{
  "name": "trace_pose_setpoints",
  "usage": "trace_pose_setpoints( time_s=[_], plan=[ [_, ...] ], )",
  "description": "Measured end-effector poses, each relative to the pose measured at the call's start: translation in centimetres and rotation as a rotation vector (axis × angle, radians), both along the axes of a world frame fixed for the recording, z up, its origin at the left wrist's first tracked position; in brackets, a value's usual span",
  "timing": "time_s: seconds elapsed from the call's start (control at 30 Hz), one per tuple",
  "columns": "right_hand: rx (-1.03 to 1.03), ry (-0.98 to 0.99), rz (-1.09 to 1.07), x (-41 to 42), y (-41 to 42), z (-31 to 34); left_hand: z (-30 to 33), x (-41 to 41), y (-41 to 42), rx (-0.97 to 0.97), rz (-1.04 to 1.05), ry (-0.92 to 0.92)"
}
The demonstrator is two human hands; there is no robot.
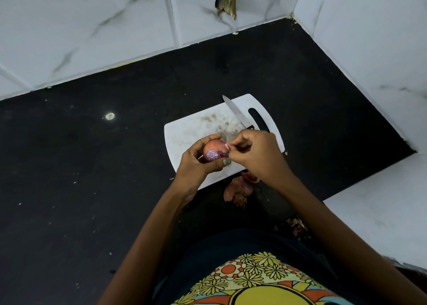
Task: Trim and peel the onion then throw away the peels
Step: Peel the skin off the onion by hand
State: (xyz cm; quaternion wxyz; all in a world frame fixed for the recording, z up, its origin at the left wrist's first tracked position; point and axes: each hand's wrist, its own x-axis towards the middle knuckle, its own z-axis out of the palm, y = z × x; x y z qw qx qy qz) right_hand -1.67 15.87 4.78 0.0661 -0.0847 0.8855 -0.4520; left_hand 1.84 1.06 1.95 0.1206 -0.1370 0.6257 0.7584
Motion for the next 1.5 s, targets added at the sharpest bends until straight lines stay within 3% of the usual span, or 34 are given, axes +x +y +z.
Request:
trace_pose_setpoints(
  time_s=[0.17,0.3,0.4,0.67,0.87,0.97,1.23,1.5],
  plan=[
    [-0.043,-0.014,-0.041,-0.2,0.3,-0.4,0.1,0.2,0.2,0.071,0.021,-0.01],
    [-0.041,-0.091,-0.156,-0.3,0.8,-2.1,0.1,0.2,0.4,0.285,0.096,-0.103],
    [0.085,-0.115,-0.151,-0.1,1.5,-3.6,0.2,0.2,0.0,0.357,0.097,-0.113],
    [0.309,-0.08,-0.021,-0.3,1.9,-3.2,-0.1,0.3,-0.5,0.133,0.027,-0.064],
    [-0.021,-0.074,0.086,-0.9,0.5,0.7,0.2,0.1,-0.7,-0.166,-0.036,0.02],
    [-0.001,-0.085,0.159,-0.7,-0.1,2.0,0.6,0.0,-0.7,-0.25,-0.069,0.085],
    [-0.032,-0.176,0.224,-1.0,0.4,2.7,1.1,0.0,-1.9,-0.224,-0.154,0.075],
    [0.033,-0.107,0.208,-1.0,0.3,2.2,1.1,0.1,-1.8,-0.204,-0.189,0.075]
  ],
)
